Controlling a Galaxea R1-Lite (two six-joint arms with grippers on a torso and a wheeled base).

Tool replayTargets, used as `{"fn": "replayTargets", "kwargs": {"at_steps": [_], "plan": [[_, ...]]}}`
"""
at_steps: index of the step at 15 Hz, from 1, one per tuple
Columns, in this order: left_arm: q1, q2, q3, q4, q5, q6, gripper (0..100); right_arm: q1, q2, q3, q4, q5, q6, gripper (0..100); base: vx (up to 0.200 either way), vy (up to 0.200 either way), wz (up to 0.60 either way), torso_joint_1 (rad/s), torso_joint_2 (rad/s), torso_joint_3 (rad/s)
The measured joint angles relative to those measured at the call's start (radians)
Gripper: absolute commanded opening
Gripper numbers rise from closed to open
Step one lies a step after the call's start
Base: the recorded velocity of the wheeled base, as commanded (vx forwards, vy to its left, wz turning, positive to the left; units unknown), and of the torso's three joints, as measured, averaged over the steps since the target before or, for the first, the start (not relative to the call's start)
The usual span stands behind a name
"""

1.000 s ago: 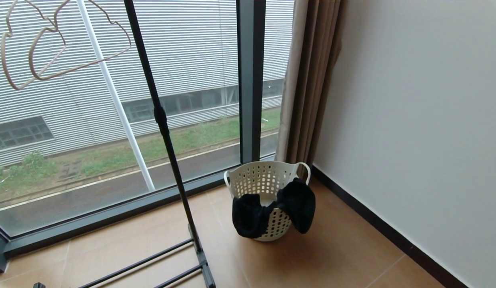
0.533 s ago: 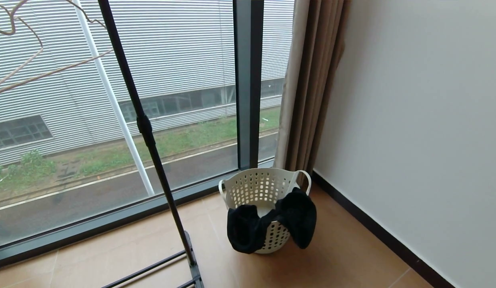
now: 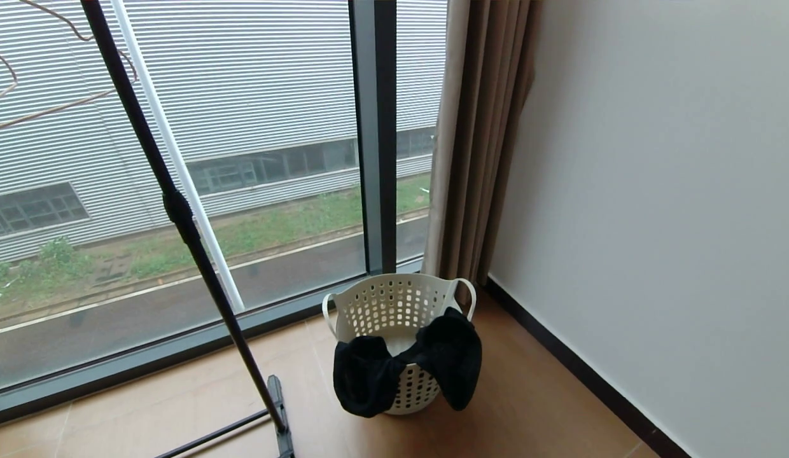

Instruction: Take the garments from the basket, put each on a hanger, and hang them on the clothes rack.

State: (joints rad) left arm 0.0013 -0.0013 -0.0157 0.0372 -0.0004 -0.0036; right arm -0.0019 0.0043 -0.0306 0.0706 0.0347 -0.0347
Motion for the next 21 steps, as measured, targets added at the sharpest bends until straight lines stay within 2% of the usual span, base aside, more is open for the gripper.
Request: {"fn": "replayTargets", "kwargs": {"at_steps": [1,11,21], "plan": [[0.0,0.0,0.0,-0.001,0.0,0.0,100,0.0,0.0,0.0,0.001,0.0,0.0,100,0.2,0.0,0.0,-0.002,0.0,0.002],[0.0,0.0,0.003,-0.003,0.005,-0.002,100,0.0,0.0,0.0,-0.001,-0.006,0.002,100,0.0,0.0,0.0,0.0,0.0,-0.005],[0.0,0.0,0.002,-0.002,0.006,-0.011,100,0.0,0.0,0.001,-0.001,-0.007,0.003,100,0.0,0.0,0.0,0.001,0.0,-0.126]]}}
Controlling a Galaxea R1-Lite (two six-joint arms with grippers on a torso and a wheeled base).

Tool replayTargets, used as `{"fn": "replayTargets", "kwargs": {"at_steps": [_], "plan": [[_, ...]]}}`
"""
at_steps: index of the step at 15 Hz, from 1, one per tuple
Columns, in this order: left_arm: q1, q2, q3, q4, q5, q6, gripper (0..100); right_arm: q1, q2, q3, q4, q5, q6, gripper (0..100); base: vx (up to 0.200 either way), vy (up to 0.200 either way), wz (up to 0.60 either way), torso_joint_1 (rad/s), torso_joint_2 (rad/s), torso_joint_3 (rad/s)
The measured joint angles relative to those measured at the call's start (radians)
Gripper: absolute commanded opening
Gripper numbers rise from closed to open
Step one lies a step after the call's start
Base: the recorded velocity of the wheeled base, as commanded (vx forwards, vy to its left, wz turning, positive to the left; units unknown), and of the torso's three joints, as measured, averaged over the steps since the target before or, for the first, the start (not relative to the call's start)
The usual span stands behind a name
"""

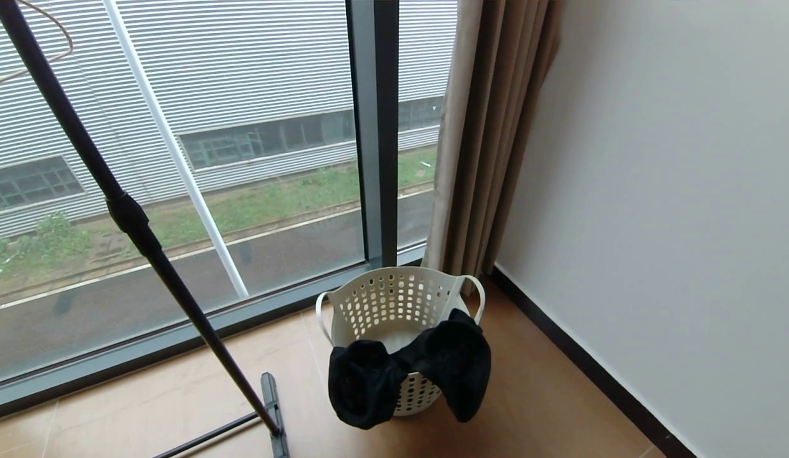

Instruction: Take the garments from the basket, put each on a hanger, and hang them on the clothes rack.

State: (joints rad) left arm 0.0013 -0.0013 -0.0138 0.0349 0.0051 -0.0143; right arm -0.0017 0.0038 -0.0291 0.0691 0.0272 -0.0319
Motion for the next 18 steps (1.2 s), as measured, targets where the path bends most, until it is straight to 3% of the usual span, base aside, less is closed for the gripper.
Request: {"fn": "replayTargets", "kwargs": {"at_steps": [18], "plan": [[0.0,0.0,0.0,0.0,0.002,-0.002,100,0.0,0.0,0.0,0.0,0.0,0.0,100,0.0,0.0,0.0,0.002,0.0,-0.194]]}}
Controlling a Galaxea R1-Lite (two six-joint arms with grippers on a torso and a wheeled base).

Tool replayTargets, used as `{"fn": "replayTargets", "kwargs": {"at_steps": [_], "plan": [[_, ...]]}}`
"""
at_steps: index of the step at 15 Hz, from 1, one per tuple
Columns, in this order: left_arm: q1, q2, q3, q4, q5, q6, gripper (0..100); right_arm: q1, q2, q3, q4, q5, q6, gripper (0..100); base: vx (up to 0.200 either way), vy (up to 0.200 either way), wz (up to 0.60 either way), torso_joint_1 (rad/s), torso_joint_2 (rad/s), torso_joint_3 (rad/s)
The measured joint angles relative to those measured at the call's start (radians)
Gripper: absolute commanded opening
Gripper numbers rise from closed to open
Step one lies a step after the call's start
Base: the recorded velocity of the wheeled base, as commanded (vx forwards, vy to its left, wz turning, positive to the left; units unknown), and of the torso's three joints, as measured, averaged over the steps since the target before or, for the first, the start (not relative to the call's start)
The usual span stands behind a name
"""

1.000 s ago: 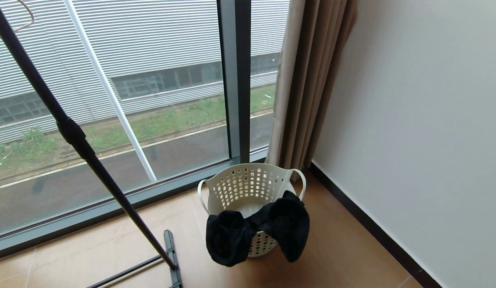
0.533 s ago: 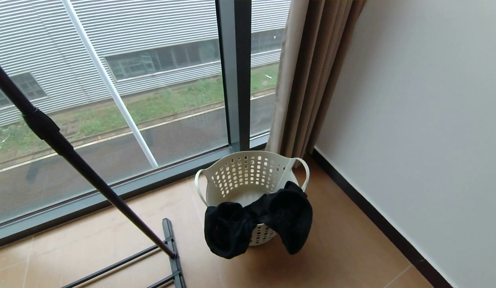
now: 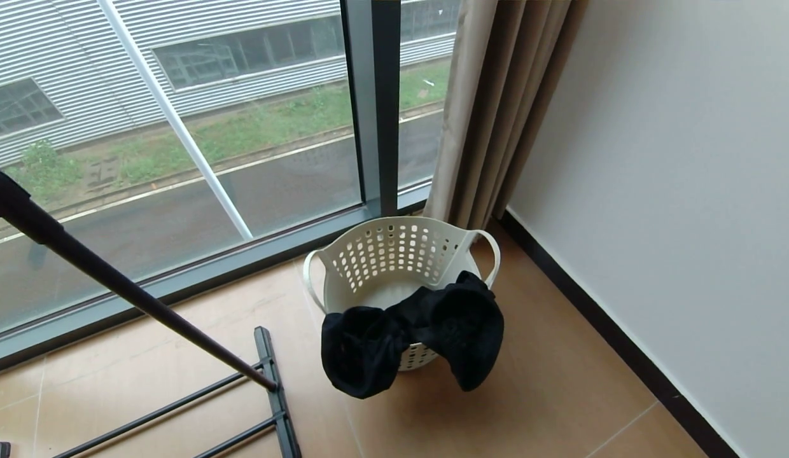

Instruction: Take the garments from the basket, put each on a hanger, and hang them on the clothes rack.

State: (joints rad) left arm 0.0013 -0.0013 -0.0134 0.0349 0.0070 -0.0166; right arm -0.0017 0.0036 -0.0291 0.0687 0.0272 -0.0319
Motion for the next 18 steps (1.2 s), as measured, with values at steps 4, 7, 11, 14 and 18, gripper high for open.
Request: {"fn": "replayTargets", "kwargs": {"at_steps": [4,7,11,14,18], "plan": [[0.0,0.0,0.0,0.0,0.0,0.0,100,0.0,0.0,-0.001,0.001,0.0,-0.005,100,0.0,0.0,0.0,-0.001,0.0,-0.199],[-0.001,0.0,0.0,0.0,-0.001,0.0,100,0.0,0.0,-0.001,0.0,0.0,-0.005,100,0.0,0.0,0.0,0.005,0.01,-0.196],[-0.002,0.001,0.0,0.0,-0.001,0.001,100,0.0,0.0,-0.001,0.0,-0.001,-0.006,100,0.0,0.0,0.0,0.004,0.0,-0.198],[-0.004,0.003,-0.001,0.0,-0.001,0.003,100,0.0,0.0,-0.001,0.004,-0.001,-0.009,100,0.0,0.0,0.0,0.002,0.0,-0.201],[-0.004,0.003,0.002,-0.004,0.012,0.023,100,0.0,0.006,-0.007,0.019,-0.036,-0.013,100,0.0,0.0,0.0,0.001,0.0,-0.062]]}}
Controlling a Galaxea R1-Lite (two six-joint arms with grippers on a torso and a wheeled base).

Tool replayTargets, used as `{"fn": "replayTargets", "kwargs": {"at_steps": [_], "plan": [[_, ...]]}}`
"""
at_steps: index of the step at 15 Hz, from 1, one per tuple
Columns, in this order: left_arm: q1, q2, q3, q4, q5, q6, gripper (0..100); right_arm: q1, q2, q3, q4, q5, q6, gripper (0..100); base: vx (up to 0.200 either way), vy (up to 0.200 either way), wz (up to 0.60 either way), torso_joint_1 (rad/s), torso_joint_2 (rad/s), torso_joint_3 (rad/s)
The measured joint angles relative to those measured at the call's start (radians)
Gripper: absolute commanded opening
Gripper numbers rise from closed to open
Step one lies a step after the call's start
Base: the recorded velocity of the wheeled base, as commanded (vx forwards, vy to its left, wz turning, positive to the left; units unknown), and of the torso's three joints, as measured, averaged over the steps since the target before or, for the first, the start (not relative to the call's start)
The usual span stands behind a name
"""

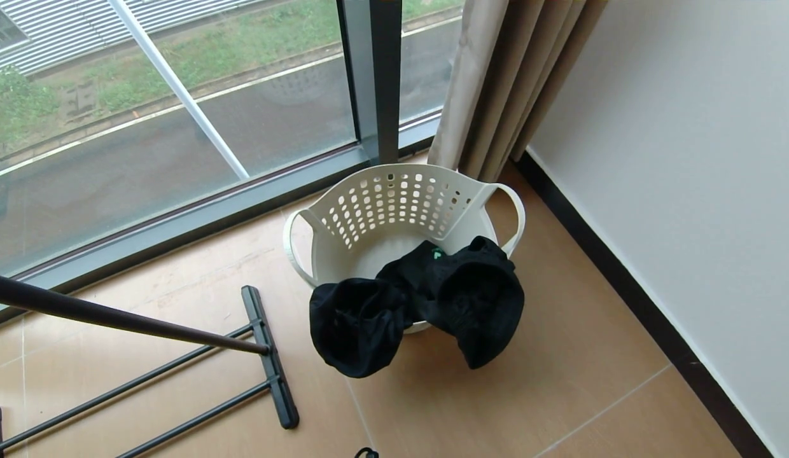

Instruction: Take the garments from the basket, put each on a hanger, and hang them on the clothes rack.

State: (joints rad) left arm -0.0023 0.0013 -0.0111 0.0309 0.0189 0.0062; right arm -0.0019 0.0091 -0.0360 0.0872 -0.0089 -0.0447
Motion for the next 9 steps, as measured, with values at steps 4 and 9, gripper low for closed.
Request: {"fn": "replayTargets", "kwargs": {"at_steps": [4,9], "plan": [[0.001,-0.001,0.001,0.0,0.012,-0.006,100,-0.002,0.114,-0.021,0.002,-0.014,-0.063,100,0.0,0.0,0.0,0.0,0.0,0.0],[0.001,-0.001,0.0,0.0,0.012,-0.011,100,0.087,0.562,-0.148,-0.155,-0.013,-0.151,100,0.0,0.0,0.0,0.0,0.0,0.0]]}}
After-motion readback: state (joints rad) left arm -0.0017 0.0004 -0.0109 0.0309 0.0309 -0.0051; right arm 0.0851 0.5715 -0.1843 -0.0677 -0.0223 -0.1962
